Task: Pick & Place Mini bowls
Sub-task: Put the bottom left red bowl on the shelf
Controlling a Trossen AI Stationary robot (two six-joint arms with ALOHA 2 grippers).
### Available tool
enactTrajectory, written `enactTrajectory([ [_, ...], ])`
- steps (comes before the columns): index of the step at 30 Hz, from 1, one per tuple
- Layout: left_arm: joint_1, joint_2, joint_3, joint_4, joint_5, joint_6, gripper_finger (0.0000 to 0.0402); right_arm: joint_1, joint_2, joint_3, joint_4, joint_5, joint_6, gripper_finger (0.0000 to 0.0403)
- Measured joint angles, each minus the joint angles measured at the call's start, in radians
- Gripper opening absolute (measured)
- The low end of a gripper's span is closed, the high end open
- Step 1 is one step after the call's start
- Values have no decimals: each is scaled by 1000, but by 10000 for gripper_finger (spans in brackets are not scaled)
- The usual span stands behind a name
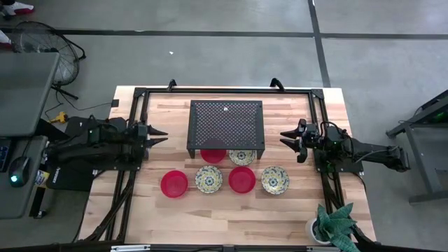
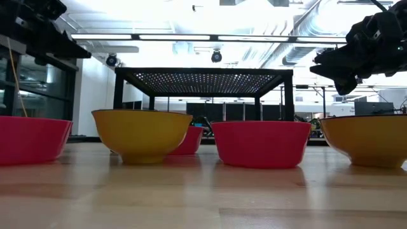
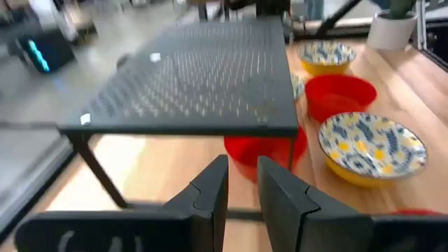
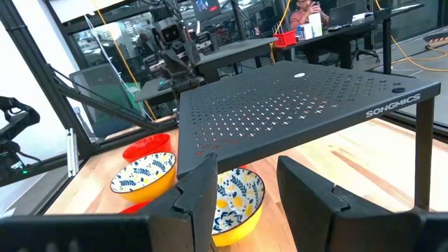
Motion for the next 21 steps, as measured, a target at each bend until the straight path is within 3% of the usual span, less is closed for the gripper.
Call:
enactTrajectory([
  [10,0,180,116,-131,127,-204,74,0,0,0,1,0,0,138],
  [21,0,351,123,-252,339,-479,74,0,0,0,2,0,0,138],
])
